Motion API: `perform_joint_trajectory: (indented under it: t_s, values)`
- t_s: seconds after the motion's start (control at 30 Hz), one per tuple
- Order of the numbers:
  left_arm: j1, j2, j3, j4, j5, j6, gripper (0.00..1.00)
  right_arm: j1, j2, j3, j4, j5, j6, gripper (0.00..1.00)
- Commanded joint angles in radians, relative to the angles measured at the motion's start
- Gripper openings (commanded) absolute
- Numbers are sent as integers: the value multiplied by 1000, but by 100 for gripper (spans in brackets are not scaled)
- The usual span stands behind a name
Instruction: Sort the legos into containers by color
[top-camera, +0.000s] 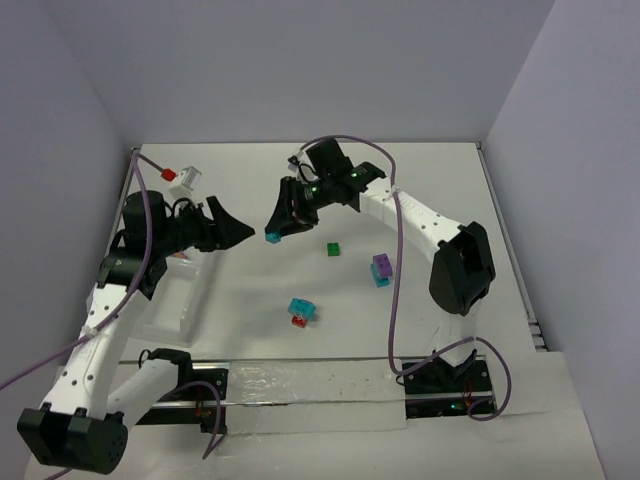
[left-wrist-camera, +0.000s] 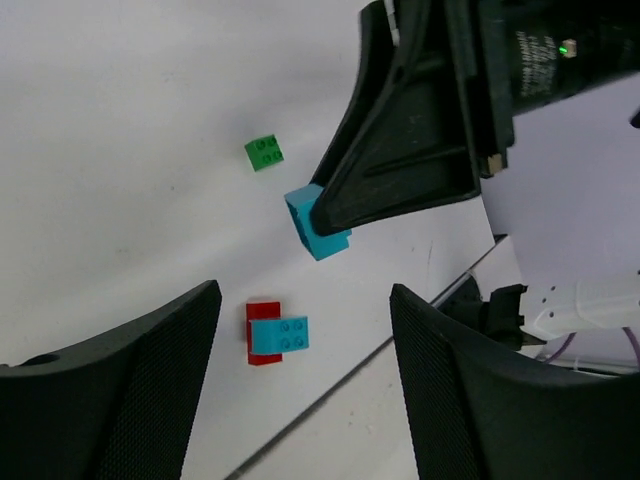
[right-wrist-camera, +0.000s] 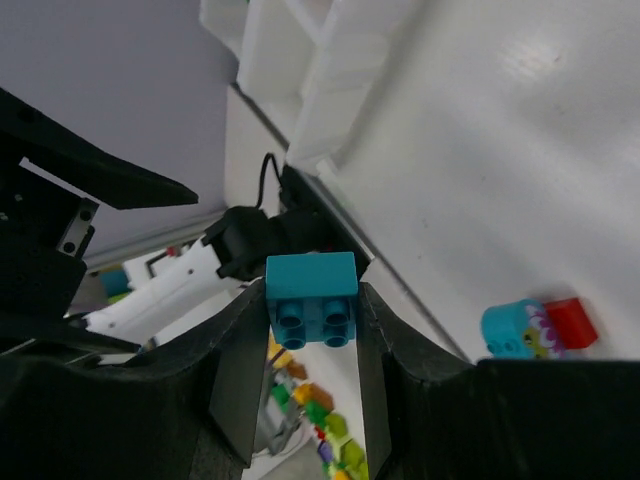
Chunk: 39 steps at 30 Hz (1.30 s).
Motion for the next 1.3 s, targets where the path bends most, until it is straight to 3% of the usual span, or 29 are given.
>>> perform_joint_trajectory:
  t_s: [0.0,0.17,0.57,0.77,1.27]
  values:
    - [-6,-132,-32,159,-36,72,79,3,11,39,16,-202,98,0]
    - [-6,-142,-40,139,-11,182,79,3,17,10,133,-296,189,0]
    - [-13,-123,-32,110,100,382,81,7,27,-10,214,-447,249,0]
    - [-14,-125,-67,160,259,363,81,8,47,26,184,-467,241,0]
    - [-68,-102,-92,266,250,282,77,17,52,43,194,-484,252,0]
